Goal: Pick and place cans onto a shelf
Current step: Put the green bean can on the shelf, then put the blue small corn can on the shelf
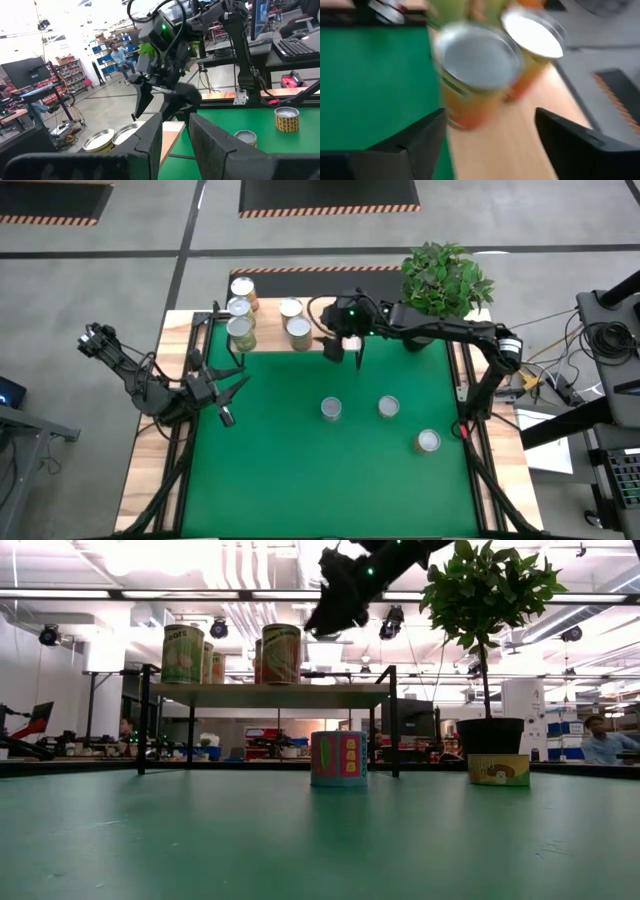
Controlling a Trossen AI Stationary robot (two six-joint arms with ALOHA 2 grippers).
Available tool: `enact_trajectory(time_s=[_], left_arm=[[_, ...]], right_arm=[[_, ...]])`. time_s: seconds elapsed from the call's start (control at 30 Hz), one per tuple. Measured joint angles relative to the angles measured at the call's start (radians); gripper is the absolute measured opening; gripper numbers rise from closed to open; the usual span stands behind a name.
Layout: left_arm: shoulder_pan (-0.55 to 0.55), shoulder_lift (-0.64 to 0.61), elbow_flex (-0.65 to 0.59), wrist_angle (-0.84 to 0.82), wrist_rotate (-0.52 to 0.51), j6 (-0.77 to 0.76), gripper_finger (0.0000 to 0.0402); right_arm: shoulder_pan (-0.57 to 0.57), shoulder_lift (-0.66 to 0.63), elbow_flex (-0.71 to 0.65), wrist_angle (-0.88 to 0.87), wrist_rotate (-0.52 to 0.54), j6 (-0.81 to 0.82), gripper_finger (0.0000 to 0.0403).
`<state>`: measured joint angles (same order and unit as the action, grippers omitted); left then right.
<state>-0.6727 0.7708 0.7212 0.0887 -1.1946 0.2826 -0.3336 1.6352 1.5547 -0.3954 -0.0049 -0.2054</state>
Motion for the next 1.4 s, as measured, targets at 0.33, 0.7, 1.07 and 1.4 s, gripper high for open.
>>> enact_trajectory(time_s=[0.33,0.7,1.07,1.4], left_arm=[[0.000,0.000,-0.001,0.001,0.000,0.000,0.0081],[0.000,0.000,-0.002,0.002,0.002,0.000,0.0081],[0.000,0.000,-0.002,0.001,0.002,-0.004,0.0081],[0.000,0.033,0.012,0.000,0.001,0.034,0.0081]], right_arm=[[0.000,0.046,-0.022,-0.008,0.100,-0.026,0.0079],[0.014,0.114,-0.022,0.133,0.049,-0.040,0.0013],[0.022,0.106,-0.022,0.156,0.053,-0.011,0.0013],[0.186,0.020,-0.023,0.011,0.060,0.131,0.0013]])
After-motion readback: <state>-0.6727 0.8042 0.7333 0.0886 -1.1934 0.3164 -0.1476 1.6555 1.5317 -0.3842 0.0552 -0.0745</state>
